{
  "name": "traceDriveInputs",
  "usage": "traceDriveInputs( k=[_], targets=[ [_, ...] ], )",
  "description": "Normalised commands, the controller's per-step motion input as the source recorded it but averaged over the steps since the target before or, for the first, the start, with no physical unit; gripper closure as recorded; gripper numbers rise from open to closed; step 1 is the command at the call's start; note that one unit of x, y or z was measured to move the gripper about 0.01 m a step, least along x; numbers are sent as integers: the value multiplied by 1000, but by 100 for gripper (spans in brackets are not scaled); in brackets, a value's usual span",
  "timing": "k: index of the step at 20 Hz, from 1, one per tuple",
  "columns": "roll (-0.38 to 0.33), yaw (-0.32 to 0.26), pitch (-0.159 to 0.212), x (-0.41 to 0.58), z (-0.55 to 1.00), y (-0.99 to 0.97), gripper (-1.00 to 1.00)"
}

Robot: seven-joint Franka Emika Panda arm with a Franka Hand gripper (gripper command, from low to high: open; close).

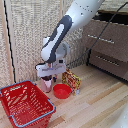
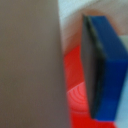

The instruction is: Compassionately, move the pinch receptors towards pink recepticle. Embrace the recepticle delicately and rise accordingly. Progress forward guided by applied tension and move towards the highest section of the storage unit. Place the recepticle delicately and shut the storage unit.

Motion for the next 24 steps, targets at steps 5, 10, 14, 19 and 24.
traceDriveInputs(
  k=[5,10,14,19,24],
  targets=[
    [74,-175,-21,371,340,0,100],
    [64,-175,12,405,529,-10,100],
    [54,-136,86,409,680,-12,100],
    [25,-123,149,334,771,0,100],
    [0,-71,175,290,816,-6,100]
  ],
)
